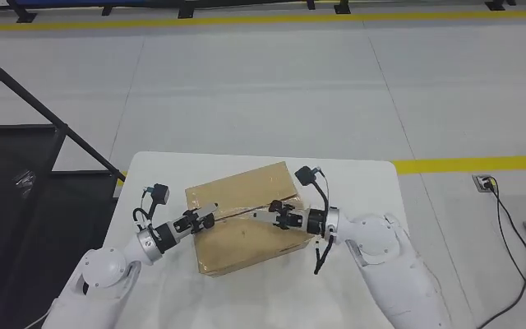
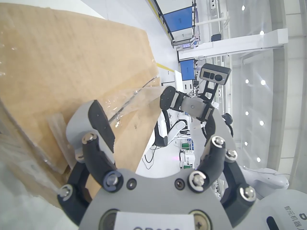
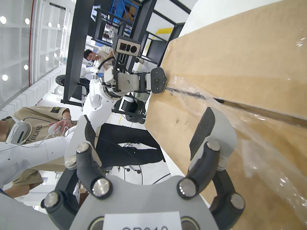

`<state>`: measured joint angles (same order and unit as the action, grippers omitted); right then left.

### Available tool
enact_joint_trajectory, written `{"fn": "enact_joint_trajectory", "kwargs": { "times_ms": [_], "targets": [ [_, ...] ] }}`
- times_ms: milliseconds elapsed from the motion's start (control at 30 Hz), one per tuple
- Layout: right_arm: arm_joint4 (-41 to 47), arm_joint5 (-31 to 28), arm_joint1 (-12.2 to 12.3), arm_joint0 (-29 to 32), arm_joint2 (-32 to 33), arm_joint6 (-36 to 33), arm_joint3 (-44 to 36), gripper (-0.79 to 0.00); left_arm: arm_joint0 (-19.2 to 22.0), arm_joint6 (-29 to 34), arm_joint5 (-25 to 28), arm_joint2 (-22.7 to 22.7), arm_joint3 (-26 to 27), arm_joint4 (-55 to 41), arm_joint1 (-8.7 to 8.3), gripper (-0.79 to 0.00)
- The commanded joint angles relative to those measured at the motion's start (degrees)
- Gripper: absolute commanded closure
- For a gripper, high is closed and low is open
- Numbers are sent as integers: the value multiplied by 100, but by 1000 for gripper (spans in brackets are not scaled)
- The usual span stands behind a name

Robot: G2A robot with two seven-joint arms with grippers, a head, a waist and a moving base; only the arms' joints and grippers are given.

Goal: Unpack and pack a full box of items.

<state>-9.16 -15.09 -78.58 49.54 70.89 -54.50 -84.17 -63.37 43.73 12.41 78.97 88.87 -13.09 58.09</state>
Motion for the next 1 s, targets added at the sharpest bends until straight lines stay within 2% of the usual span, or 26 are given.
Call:
{"fn": "enact_joint_trajectory", "kwargs": {
  "times_ms": [0, 133, 267, 367, 467, 633, 767, 967],
  "targets": [
    [-140, 95, 33, 180, 143, 277, -170, -785, 3, 2, 2, -1, -4, 0, 1, -785],
    [-420, 549, 54, 315, 116, 587, -361, -785, 3, -5, 2, 2, -9, -7, 4, -785],
    [-672, 718, 49, 249, -10, 893, -331, -785, 0, 11, 1, 10, -14, -2, 3, -785],
    [-1100, 901, 28, 226, -103, 1623, -405, -785, -13, 4, 21, 24, -24, -14, 3, -785],
    [-1350, 232, 63, 439, -70, 2032, -673, -785, -34, 1, 31, 40, -20, -23, 3, -785],
    [-1039, -244, 184, 1081, 614, 2317, -1023, -785, -57, 4, 32, 41, 4, -31, 4, -785],
    [-308, -183, 261, 1654, 1144, 2245, -1143, -785, -42, 15, 12, 3, 37, -3, 11, -785],
    [141, 486, 323, 1519, 1227, 1448, -821, -785, 19, 54, -14, -45, 38, 47, 17, -785]
  ]
}}
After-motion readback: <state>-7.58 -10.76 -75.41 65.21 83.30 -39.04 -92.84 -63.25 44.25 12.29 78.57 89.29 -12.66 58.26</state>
